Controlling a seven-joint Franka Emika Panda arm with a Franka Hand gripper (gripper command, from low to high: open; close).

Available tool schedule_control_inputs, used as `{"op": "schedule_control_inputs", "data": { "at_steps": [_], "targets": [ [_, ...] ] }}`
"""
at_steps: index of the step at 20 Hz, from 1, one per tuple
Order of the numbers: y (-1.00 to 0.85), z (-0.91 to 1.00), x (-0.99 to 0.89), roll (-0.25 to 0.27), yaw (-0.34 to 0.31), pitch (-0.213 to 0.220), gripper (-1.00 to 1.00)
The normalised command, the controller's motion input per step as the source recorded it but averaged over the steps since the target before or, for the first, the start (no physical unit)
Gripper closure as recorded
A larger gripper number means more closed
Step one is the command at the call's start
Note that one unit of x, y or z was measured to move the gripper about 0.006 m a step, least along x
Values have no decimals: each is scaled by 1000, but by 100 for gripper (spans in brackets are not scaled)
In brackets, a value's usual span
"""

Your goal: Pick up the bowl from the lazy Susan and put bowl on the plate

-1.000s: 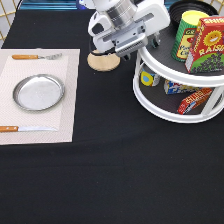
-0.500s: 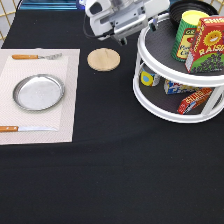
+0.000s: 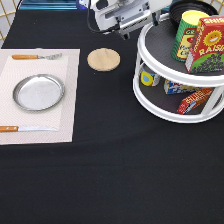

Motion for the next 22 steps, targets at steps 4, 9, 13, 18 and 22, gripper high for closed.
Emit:
{"op": "schedule_control_inputs", "data": {
  "at_steps": [4, 9, 13, 18, 22],
  "targets": [
    [18, -244, -171, -29, 0, 6, -100],
    [-2, -30, 213, -4, 0, 42, -100],
    [-104, 0, 671, -10, 0, 72, -100],
    [-198, 0, 826, 0, 3, 70, -100],
    [-189, 0, 833, 0, 48, 15, -100]
  ]
}}
